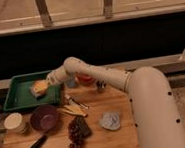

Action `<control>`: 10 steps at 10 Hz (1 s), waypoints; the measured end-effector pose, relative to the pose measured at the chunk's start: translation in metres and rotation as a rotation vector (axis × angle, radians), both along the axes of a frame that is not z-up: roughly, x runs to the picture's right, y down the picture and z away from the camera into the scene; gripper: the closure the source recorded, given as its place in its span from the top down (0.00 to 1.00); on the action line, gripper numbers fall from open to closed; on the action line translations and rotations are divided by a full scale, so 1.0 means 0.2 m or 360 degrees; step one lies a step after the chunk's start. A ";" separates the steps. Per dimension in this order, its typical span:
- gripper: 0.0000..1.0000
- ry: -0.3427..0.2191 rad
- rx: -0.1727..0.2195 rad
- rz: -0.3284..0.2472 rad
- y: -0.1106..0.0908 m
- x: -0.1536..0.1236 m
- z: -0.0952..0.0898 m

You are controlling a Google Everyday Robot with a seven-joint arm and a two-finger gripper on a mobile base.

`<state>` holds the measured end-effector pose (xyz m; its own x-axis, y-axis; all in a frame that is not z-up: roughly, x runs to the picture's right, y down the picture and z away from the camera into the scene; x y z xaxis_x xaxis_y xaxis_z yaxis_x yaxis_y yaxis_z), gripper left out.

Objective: Place apple in tray

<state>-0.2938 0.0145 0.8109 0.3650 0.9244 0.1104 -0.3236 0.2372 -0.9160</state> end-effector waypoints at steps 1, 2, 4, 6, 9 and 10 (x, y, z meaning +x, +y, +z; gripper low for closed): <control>0.72 0.0000 0.0000 0.0000 0.00 0.00 0.00; 0.79 0.0001 0.0000 0.0000 0.00 0.00 0.00; 0.80 0.0001 0.0000 0.0001 0.00 0.00 0.00; 0.80 0.0001 0.0000 0.0001 0.00 0.00 0.00; 0.80 0.0001 0.0000 0.0001 0.00 0.00 0.00; 0.80 0.0001 0.0000 0.0001 0.00 0.00 0.00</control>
<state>-0.2931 0.0143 0.8112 0.3644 0.9247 0.1101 -0.3245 0.2369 -0.9157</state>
